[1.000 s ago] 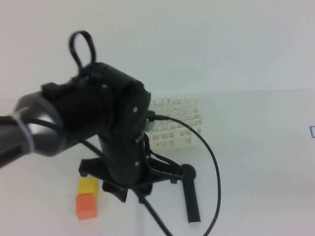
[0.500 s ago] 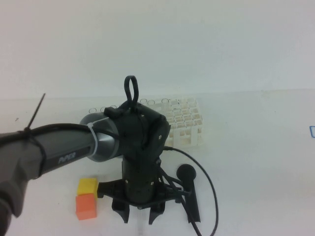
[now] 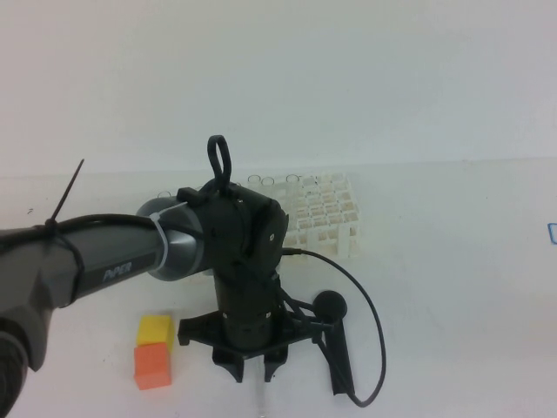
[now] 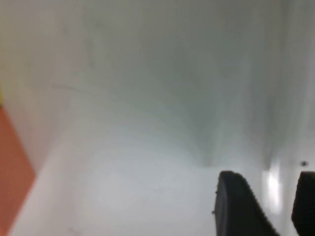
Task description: Place the test tubes
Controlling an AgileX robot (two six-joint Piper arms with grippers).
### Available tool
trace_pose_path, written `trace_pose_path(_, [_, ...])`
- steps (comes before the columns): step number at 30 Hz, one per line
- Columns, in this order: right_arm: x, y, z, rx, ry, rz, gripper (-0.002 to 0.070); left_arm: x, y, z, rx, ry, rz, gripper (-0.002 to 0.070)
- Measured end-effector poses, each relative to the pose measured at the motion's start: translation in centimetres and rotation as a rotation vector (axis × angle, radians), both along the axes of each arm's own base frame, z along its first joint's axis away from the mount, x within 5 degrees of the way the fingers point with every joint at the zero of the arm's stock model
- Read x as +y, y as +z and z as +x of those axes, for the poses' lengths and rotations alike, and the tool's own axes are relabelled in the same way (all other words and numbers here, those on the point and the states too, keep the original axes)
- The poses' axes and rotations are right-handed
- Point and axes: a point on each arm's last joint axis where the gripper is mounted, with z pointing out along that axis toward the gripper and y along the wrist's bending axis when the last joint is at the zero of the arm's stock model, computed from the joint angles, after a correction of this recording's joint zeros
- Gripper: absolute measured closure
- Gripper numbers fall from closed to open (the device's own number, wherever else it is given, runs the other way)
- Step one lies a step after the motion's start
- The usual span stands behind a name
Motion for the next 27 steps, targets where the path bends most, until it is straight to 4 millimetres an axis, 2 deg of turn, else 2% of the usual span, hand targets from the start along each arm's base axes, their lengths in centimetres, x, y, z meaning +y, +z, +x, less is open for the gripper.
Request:
trace_pose_path(15, [0.0,0.1,0.0,-0.007,-0.001,0.003,0.0678,0.2,-0.1,-0.1,0.028,0.034,-0.011,0.0424])
trace_pose_path(27, [0.0,0.1,0.0,-0.007,0.000,0.005,0.0678,1.5,-4.3,-2.0,0.016,0.052,-0.044,0.0424])
